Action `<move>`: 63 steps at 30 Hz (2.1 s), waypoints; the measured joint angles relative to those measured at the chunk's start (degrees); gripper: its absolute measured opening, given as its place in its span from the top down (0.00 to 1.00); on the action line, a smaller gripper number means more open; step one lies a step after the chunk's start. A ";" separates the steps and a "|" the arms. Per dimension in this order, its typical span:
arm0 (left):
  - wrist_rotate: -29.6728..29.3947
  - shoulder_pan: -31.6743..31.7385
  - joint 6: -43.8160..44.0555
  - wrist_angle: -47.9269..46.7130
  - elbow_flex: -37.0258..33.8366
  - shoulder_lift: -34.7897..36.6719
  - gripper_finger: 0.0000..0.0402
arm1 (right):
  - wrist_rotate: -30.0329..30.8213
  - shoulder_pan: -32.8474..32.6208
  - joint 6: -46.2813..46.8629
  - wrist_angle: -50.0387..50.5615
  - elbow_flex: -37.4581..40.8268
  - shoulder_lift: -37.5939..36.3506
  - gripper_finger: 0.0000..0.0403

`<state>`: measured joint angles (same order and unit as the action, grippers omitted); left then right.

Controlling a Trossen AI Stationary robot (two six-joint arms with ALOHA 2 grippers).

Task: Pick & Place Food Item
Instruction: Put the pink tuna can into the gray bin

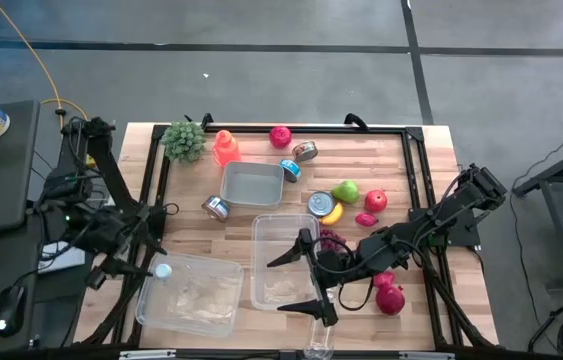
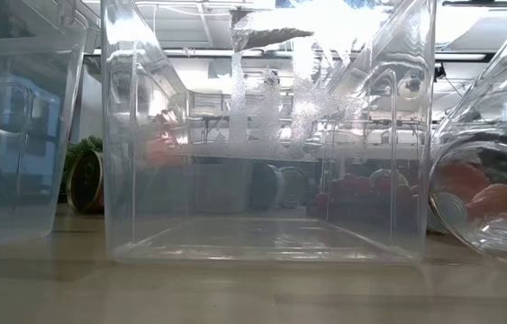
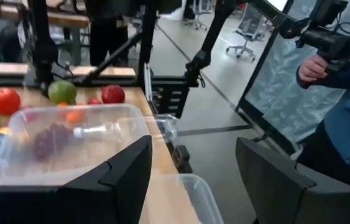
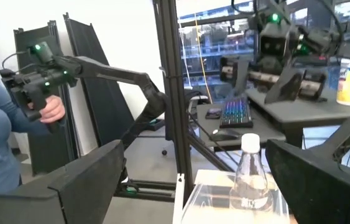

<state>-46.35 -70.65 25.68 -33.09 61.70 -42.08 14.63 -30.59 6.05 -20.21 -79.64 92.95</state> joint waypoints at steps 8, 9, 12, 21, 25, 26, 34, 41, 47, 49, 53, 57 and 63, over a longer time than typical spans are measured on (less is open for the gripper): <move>4.41 9.00 -12.40 2.65 4.97 0.06 0.44 | -0.01 0.00 0.30 0.49 0.00 0.00 0.05; 5.67 10.61 -12.85 2.41 6.18 0.05 0.44 | -0.01 0.00 0.30 0.48 0.00 0.00 0.05; 10.56 15.73 -13.72 0.01 9.71 -0.46 0.44 | -0.01 0.00 0.27 0.47 0.00 0.00 0.05; 22.89 33.89 -8.95 -8.99 14.05 -3.91 0.44 | -0.02 1.02 -1.78 0.23 0.00 0.00 0.05; 32.78 43.18 -11.11 -8.80 14.05 -6.05 0.44 | 0.00 2.66 -1.76 0.18 0.00 0.00 0.05; 34.62 45.30 -11.22 -8.83 14.05 -6.49 0.44 | 0.01 3.05 -1.56 0.18 0.00 0.00 0.05; 48.87 59.79 -11.89 -10.23 14.05 -9.07 0.44 | -2.79 4.48 -2.00 0.29 0.00 -0.36 0.05; 62.80 78.71 -14.94 -18.19 14.05 -11.34 0.44 | -2.11 3.81 -7.46 0.29 -0.04 -4.40 0.05; 79.00 89.10 -33.92 -28.94 14.05 -13.78 0.44 | -2.89 2.92 -7.65 1.50 -0.04 -7.54 0.05; 75.35 89.85 -36.38 -30.80 14.05 -14.20 0.44 | -2.87 2.21 -7.64 3.67 -0.04 -8.24 0.05; 66.09 89.96 -36.50 -31.15 14.05 -14.81 0.44 | -2.84 0.28 -7.62 9.58 -0.04 -9.48 0.05; 64.16 89.94 -35.30 -31.67 13.82 -15.57 0.44 | -2.90 -1.29 -6.26 15.89 -0.02 -11.21 0.05; 64.07 89.08 -33.78 -32.16 10.89 -15.92 0.44 | -2.61 -2.86 -5.66 23.90 -0.02 -13.72 0.05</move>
<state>17.72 18.43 -8.10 -65.25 72.59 -58.00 12.03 -33.45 0.39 3.68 -79.66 79.23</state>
